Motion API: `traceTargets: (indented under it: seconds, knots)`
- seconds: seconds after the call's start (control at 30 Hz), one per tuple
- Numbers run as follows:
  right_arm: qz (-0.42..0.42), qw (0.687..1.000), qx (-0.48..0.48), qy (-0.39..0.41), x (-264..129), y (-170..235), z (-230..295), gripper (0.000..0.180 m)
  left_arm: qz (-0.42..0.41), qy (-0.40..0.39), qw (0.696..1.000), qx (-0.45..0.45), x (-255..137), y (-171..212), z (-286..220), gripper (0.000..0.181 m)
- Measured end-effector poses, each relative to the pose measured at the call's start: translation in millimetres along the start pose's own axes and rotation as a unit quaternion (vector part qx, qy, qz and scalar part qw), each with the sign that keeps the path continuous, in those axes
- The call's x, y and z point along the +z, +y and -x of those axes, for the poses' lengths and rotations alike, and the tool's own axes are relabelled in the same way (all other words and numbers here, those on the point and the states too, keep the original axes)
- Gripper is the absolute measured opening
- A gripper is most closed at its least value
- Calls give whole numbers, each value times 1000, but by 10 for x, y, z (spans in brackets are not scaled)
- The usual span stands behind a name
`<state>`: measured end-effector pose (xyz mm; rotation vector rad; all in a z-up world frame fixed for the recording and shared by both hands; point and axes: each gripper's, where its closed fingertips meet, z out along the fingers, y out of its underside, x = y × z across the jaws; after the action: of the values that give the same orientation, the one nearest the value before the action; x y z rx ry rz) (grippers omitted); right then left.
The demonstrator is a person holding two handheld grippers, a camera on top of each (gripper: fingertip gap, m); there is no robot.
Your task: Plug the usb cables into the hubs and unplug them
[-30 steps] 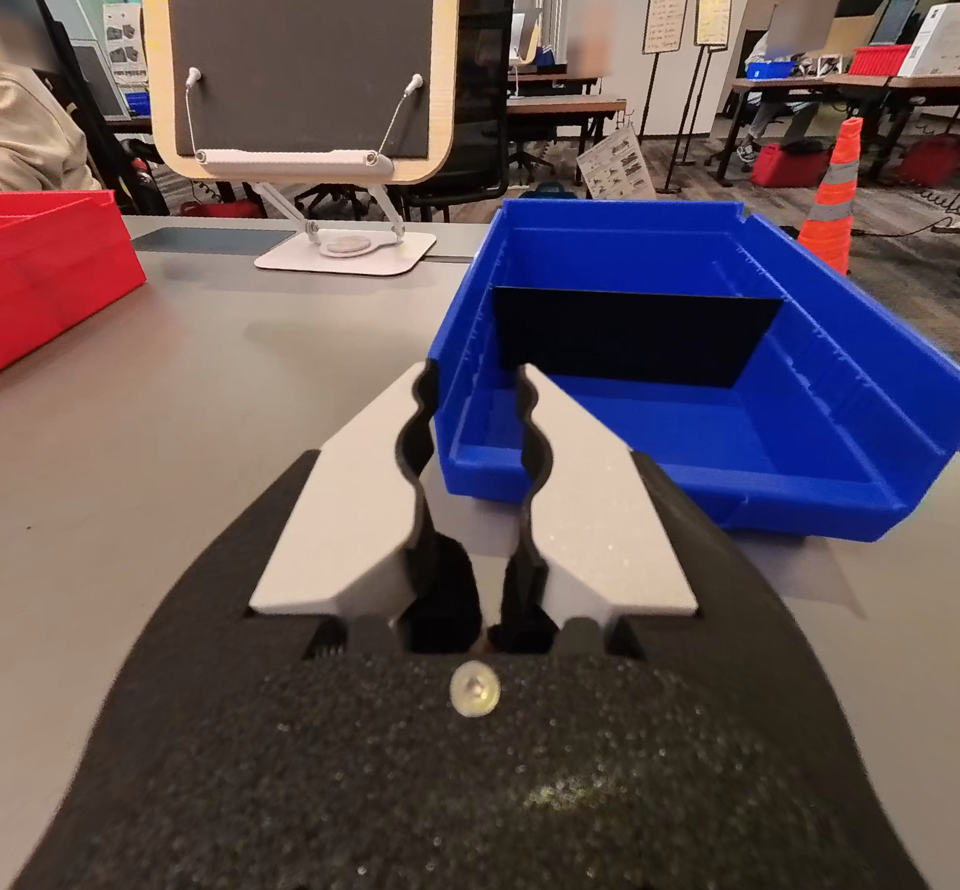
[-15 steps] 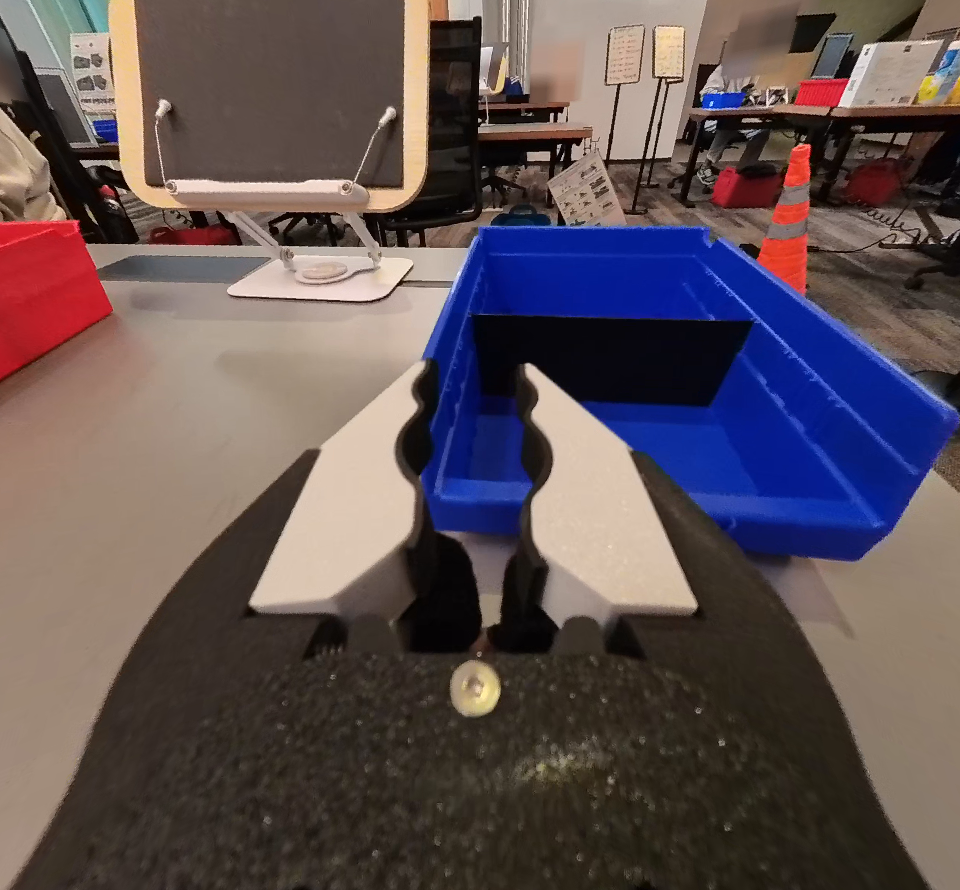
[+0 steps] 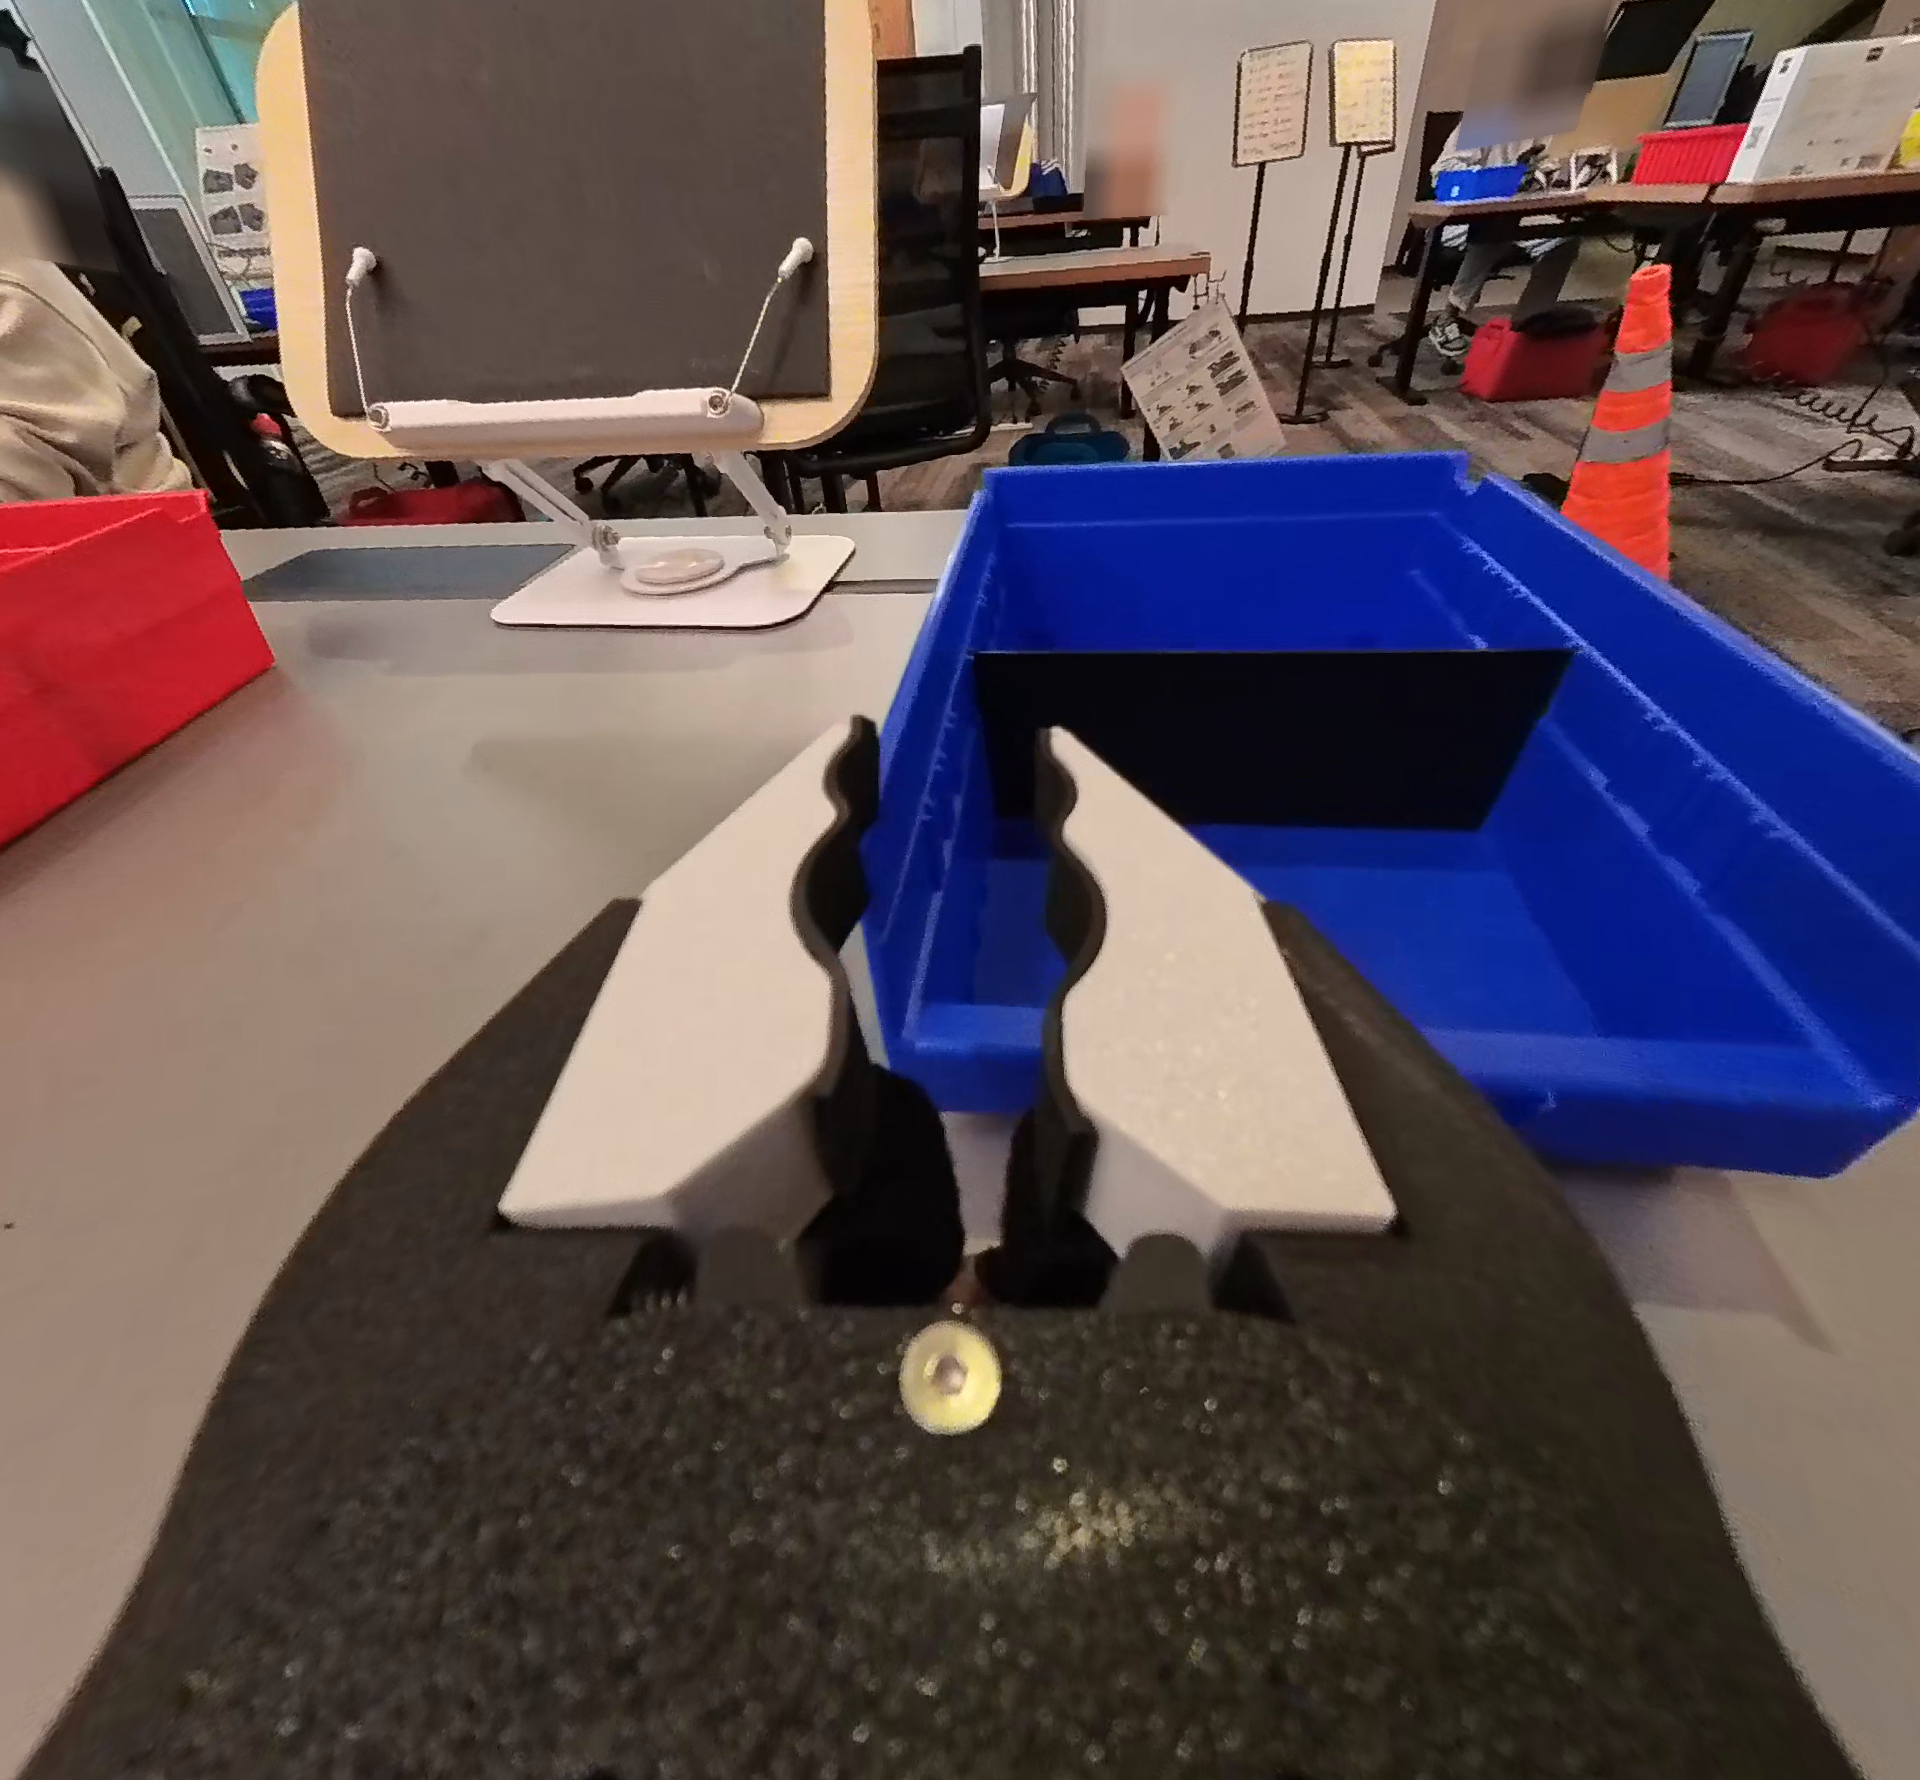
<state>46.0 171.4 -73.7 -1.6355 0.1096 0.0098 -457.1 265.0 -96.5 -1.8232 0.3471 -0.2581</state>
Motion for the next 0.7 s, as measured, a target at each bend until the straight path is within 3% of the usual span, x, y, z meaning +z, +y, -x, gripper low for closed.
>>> traceTargets:
  seconds: [0.17, 0.43, 0.53, 0.7]
  knots:
    - [6, 1000, -7, -7, 6, 27, 48, 28, 1, -1, 1000, 5, -10, -15, 24, 27]
    - [18, 999, -36, -14, -48, 81, 152, 28, 117, 137, 977, 115, 164, -119, -278, 32]
    - [24, 999, -40, -21, -53, 109, 196, 29, 236, 184, 937, 180, 343, 42, -319, 24]
    - [30, 998, -39, -30, -44, 141, 229, 29, 381, 172, 872, 253, 775, 333, -82, 33]
